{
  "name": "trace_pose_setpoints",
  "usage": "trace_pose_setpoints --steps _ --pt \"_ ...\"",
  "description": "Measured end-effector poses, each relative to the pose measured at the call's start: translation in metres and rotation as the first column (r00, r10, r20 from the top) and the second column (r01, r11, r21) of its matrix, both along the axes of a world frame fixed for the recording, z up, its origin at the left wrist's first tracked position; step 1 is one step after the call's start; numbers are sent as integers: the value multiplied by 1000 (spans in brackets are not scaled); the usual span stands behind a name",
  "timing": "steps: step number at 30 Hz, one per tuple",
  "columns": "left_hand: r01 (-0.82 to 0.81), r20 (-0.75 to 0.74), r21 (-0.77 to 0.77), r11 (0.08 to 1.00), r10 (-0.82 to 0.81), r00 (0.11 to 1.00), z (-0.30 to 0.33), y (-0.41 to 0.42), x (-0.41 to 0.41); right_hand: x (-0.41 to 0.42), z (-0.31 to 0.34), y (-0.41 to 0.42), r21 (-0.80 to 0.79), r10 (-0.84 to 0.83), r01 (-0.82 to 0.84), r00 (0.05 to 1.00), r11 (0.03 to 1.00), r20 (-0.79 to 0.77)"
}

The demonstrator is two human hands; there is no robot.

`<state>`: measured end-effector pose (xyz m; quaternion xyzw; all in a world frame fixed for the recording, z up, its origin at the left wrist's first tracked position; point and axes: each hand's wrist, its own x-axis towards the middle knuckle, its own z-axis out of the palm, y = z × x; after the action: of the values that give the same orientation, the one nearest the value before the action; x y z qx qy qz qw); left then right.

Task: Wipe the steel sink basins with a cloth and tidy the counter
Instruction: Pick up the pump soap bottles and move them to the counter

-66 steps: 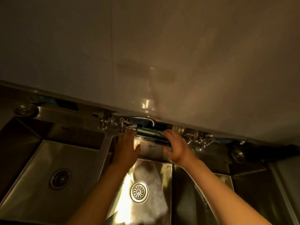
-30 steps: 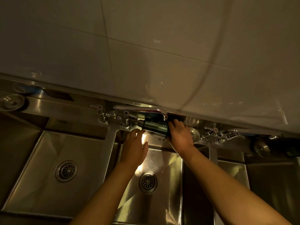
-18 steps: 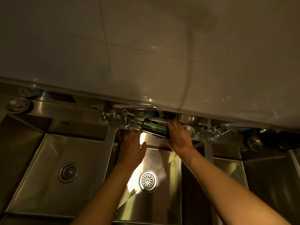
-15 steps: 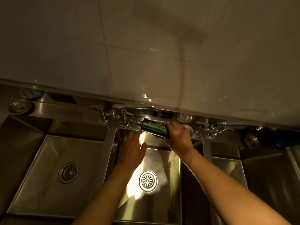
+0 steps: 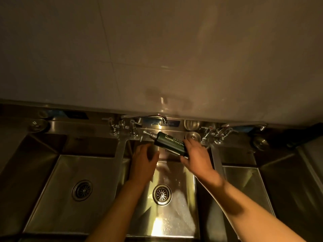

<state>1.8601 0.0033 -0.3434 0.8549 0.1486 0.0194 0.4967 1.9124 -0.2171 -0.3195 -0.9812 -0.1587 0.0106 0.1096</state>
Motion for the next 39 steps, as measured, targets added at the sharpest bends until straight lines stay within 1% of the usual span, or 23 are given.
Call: trace_pose_setpoints --steps 5,7,10,12,15,19,25,27,30,34,37,39 --pt "-3 53 -76 997 7 999 33 -14 -12 -33 15 -13 174 -76 70 997 982 27" --pt "7 54 -112 994 -1 999 48 -22 -15 -44 21 -16 235 -106 96 994 967 30" --pt "1 34 -249 969 8 999 71 -36 -18 -56 32 -19 322 -148 135 989 937 16" --pt "30 50 -312 950 -15 999 85 -45 -20 -65 40 -21 393 -182 168 983 904 -3" --pt "81 78 -314 946 -60 995 104 -59 -24 -77 50 -25 485 -215 206 976 850 -37" --pt "119 101 -305 945 -92 991 129 -75 -25 -91 64 -38 569 -268 275 958 775 -98" --pt "194 136 -382 903 -152 979 158 -102 -38 -108 82 -60 648 -239 307 952 697 -193" --pt "226 157 -367 902 -179 971 167 -110 -43 -114 87 -66 665 -243 291 956 688 -167" --pt "241 182 -303 922 -193 964 180 -122 -52 -121 95 -76 686 -243 260 962 680 -124" --pt "217 211 -148 965 -184 960 189 -132 -65 -131 103 -86 723 -224 221 970 655 -94" --pt "226 215 -54 973 -210 954 192 -135 -77 -135 105 -92 752 -195 201 976 628 -98" --pt "224 219 -16 975 -215 952 193 -135 -85 -137 105 -93 755 -160 182 982 630 -103"
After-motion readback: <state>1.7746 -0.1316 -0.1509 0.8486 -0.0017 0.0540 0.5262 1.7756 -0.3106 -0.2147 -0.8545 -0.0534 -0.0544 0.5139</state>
